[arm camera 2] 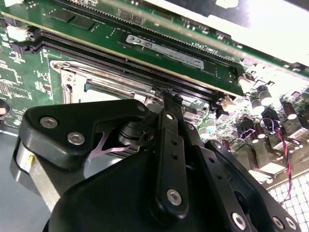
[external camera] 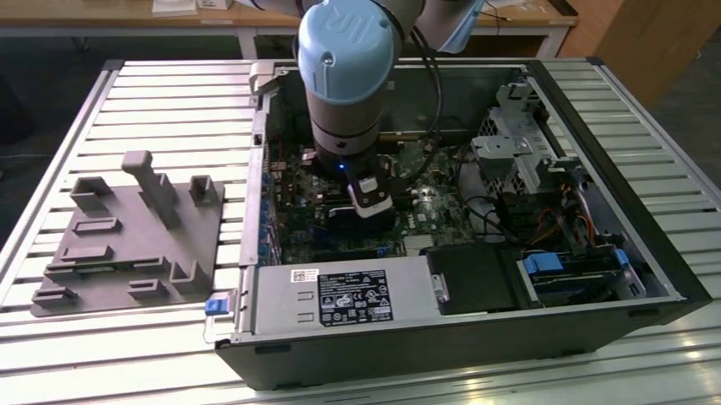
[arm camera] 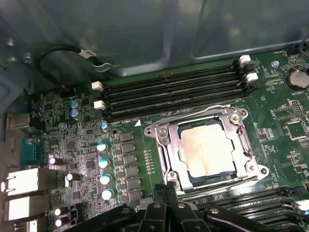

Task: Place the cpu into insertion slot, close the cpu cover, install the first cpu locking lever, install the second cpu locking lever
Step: 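Install the second cpu locking lever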

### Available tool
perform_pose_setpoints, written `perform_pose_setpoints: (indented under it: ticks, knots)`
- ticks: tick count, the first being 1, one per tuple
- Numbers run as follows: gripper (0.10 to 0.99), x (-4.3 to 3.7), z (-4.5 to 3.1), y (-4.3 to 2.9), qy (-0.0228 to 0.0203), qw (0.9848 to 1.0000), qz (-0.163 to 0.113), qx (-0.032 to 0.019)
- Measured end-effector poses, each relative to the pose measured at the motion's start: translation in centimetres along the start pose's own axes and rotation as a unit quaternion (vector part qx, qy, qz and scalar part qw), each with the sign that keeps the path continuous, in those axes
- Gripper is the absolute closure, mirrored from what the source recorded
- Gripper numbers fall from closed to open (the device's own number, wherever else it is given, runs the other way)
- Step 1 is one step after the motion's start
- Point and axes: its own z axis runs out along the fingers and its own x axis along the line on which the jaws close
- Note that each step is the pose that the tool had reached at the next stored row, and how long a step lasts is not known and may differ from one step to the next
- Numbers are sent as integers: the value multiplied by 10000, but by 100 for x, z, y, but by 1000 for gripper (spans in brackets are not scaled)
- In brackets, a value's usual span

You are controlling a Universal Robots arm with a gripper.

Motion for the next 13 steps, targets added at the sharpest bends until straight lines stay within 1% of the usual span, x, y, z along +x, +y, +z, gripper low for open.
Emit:
perform_pose_setpoints:
  ticks: [6,8,10,13]
  knots:
    - [980,7,7,-3,1,10000,0,6]
    - [980,7,3,0,-3,10000,-1,22]
    - [980,7,-17,6,-6,10000,-2,34]
    - [980,8,-79,27,-7,10000,-2,38]
